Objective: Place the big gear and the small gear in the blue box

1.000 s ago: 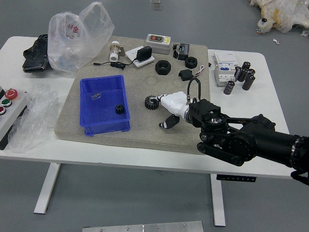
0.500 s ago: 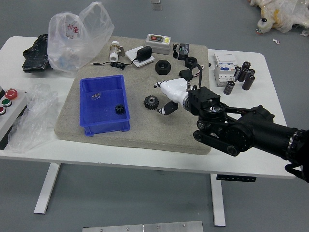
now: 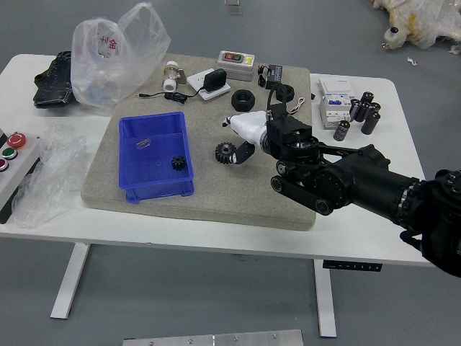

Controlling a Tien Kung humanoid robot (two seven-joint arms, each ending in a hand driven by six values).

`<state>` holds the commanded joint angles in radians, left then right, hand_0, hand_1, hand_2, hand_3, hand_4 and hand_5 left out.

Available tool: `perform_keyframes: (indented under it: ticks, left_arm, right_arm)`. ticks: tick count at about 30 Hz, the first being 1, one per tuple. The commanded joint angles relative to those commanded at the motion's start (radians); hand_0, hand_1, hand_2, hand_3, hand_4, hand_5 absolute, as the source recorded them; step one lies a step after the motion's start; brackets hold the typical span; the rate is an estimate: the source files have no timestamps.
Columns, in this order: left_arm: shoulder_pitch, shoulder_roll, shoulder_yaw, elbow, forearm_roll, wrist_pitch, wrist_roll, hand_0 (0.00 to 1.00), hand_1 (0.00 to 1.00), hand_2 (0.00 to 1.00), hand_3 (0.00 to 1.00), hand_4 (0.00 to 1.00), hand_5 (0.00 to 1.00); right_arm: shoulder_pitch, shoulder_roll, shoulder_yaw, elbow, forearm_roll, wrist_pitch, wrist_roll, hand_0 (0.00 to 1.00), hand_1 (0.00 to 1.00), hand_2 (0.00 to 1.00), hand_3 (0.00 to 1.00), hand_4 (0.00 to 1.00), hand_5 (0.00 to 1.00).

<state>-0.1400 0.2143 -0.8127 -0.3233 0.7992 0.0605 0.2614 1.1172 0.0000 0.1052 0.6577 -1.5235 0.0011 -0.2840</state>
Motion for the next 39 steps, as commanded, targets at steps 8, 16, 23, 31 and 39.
perform_keyframes:
  ticks: [8, 16, 23, 31, 39]
  left_arm:
    - [-0.004, -0.001, -0.001, 0.000, 0.002, -0.001, 0.000, 0.647, 0.668, 0.640, 0.704, 0.689, 0.172]
    - [-0.007, -0.002, -0.003, 0.000, 0.006, -0.002, 0.001, 0.646, 0.668, 0.640, 0.702, 0.689, 0.172]
    - [-0.007, -0.004, -0.003, 0.000, 0.007, -0.002, 0.001, 0.647, 0.668, 0.640, 0.701, 0.689, 0.172]
    - [-0.012, -0.007, 0.003, 0.000, 0.006, -0.004, -0.003, 0.647, 0.668, 0.640, 0.699, 0.690, 0.171]
    - [-0.010, -0.007, -0.003, 0.000, 0.015, -0.006, 0.001, 0.647, 0.668, 0.641, 0.698, 0.689, 0.172]
  right_arm:
    - [-0.010, 0.000, 0.041, 0.001, -0.024, 0.048, 0.002, 0.665, 0.813, 0.892, 0.910, 0.792, 0.286]
    - [-0.013, 0.000, 0.046, 0.022, -0.026, 0.065, 0.003, 0.667, 0.812, 0.893, 0.913, 0.806, 0.293]
    - [-0.026, 0.000, 0.111, 0.028, -0.095, 0.140, -0.014, 0.666, 0.788, 0.856, 0.903, 0.796, 0.286]
    - [-0.052, 0.000, 0.165, 0.028, -0.133, 0.195, -0.024, 0.659, 0.768, 0.825, 0.892, 0.781, 0.273]
    - [-0.076, 0.000, 0.176, 0.043, -0.131, 0.185, -0.017, 0.654, 0.757, 0.824, 0.890, 0.785, 0.280]
